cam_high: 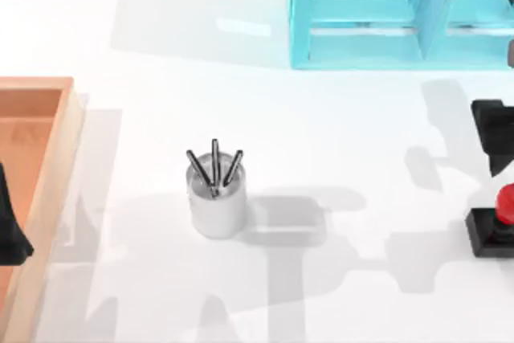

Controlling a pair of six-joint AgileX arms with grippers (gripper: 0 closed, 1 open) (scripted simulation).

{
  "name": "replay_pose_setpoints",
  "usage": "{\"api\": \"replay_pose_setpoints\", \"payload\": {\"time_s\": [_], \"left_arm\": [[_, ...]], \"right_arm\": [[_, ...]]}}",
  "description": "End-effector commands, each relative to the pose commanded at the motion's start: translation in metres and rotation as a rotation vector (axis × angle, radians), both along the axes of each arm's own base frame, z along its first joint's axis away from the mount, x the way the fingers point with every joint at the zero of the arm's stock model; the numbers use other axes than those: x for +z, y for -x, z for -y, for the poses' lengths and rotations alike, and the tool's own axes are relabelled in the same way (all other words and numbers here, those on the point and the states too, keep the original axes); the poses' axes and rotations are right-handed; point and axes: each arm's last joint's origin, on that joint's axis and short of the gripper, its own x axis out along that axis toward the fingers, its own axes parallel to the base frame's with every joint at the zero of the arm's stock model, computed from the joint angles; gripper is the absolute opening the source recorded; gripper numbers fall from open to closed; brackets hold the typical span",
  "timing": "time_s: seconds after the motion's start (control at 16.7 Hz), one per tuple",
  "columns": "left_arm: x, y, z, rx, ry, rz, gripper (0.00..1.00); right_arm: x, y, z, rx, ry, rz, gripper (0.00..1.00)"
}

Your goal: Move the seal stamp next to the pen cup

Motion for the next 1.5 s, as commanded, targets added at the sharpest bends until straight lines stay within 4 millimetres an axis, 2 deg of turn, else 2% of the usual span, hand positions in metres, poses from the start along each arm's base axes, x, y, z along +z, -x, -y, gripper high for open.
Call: {"api": "replay_pose_setpoints", "payload": {"time_s": [0.24,0.36,0.72,0.84,1.14,1.5], "left_arm": [[0.000,0.000,0.000,0.000,0.000,0.000,1.00],[0.000,0.000,0.000,0.000,0.000,0.000,1.00],[0.000,0.000,0.000,0.000,0.000,0.000,1.00],[0.000,0.000,0.000,0.000,0.000,0.000,1.00],[0.000,0.000,0.000,0.000,0.000,0.000,1.00],[0.000,0.000,0.000,0.000,0.000,0.000,1.00]], "right_arm": [[-0.001,0.000,0.001,-0.004,-0.001,0.002,1.00],[-0.012,-0.001,0.001,-0.001,0.001,-0.004,1.00],[-0.079,-0.004,-0.001,0.000,-0.002,0.010,1.00],[-0.095,-0.001,0.000,0.000,-0.001,0.003,1.00],[-0.100,0.000,0.000,0.000,0.000,0.000,1.00],[-0.100,0.000,0.000,0.000,0.000,0.000,0.55]]}}
